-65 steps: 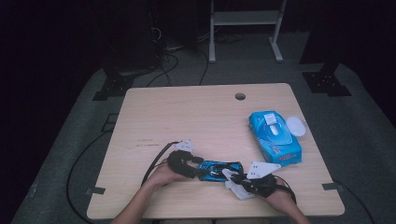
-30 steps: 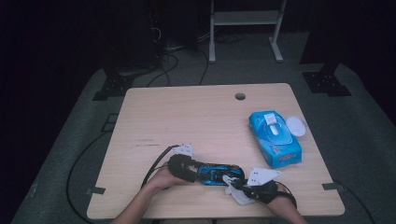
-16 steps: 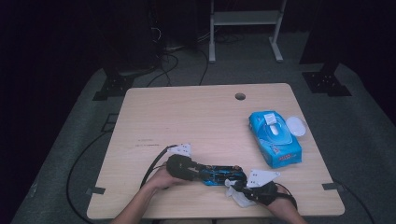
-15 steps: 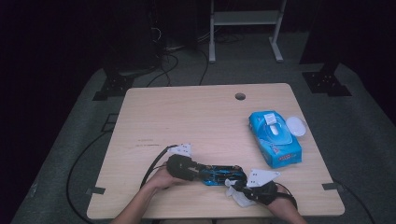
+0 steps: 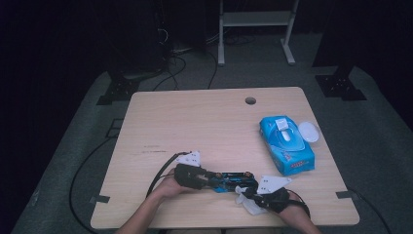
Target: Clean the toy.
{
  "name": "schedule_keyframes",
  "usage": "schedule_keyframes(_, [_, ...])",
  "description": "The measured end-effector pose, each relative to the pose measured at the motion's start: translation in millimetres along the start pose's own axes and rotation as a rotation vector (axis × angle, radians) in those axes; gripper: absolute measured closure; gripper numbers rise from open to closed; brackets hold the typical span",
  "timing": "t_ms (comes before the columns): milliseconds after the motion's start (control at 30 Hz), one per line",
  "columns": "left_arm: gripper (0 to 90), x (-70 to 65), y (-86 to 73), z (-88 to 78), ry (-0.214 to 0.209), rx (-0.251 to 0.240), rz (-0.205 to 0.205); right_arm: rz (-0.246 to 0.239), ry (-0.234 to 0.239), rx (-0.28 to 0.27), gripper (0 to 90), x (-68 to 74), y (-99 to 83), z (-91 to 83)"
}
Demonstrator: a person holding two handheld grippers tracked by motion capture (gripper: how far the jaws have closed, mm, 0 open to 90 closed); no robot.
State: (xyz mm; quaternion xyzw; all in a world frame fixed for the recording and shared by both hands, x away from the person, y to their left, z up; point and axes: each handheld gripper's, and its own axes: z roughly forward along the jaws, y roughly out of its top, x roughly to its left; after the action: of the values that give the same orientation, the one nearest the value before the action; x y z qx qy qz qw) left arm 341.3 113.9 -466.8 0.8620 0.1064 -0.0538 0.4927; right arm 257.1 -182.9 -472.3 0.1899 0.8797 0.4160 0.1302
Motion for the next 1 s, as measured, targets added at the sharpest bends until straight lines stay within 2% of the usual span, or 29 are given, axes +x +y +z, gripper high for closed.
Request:
schedule_keyframes(233, [69.6, -1.3, 2.3, -1.5, 0.019, -0.01, 0.067, 0.014, -0.005, -0.002, 85.9, -5.2, 1.7, 0.8])
schedule_keyframes(400, [69.9, 0.0, 2.7, -2.9, 0.03, -0.017, 0.08, 0.033, -0.012, -0.038, 85.9, -9.6, 4.6, -5.1])
schedule_keyframes(600, [69.9, 1.0, 5.3, -7.9, 0.034, -0.064, 0.088, 0.034, -0.008, -0.066, 85.9, -8.3, 10.9, -10.3])
schedule_keyframes(733, [70.8, 1.9, 6.5, -11.9, 0.032, -0.099, 0.088, 0.03, -0.007, -0.103, 85.9, -9.2, 19.8, -16.4])
schedule_keyframes(833, [70.9, 2.1, 5.7, -12.6, 0.037, -0.096, 0.09, 0.03, -0.009, -0.126, 85.9, -10.5, 27.1, -22.0])
schedule_keyframes(900, [71.0, 2.5, 5.4, -12.6, 0.037, -0.094, 0.093, 0.063, -0.007, -0.154, 85.9, -11.7, 34.6, -26.3])
schedule_keyframes(1000, [71.2, 4.3, 3.9, -11.4, 0.045, -0.086, 0.093, 0.064, -0.018, -0.172, 85.9, -12.1, 54.7, -28.3])
